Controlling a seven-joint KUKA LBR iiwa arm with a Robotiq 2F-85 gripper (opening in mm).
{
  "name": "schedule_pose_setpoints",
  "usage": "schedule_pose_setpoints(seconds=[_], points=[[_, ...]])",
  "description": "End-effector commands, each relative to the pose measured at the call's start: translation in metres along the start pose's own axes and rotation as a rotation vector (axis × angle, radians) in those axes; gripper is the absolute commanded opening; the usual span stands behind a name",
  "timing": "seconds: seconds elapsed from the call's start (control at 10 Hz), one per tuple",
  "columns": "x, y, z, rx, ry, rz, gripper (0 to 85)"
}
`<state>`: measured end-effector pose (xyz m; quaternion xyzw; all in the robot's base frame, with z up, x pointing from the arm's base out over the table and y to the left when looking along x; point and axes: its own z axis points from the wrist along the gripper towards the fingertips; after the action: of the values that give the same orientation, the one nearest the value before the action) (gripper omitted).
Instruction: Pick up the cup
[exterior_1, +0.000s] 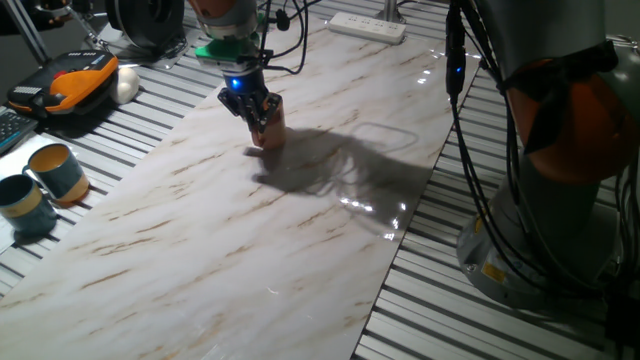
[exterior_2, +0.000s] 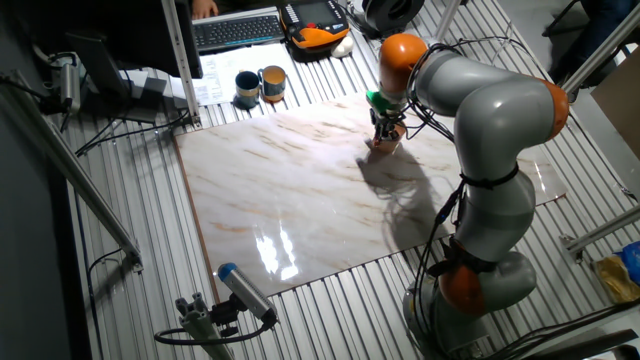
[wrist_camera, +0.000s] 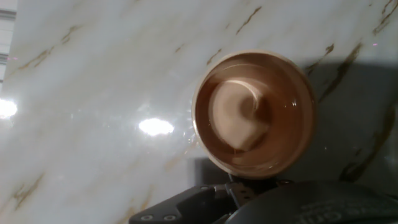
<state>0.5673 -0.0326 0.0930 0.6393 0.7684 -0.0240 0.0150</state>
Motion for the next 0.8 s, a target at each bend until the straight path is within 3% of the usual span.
schedule_pose_setpoints(seconds=[0.0, 0.7], points=[[0.0, -0.002, 0.001, 0.005, -0.003, -0.003, 0.0], [0.002, -0.008, -0.017, -0.001, -0.003, -0.044, 0.0]])
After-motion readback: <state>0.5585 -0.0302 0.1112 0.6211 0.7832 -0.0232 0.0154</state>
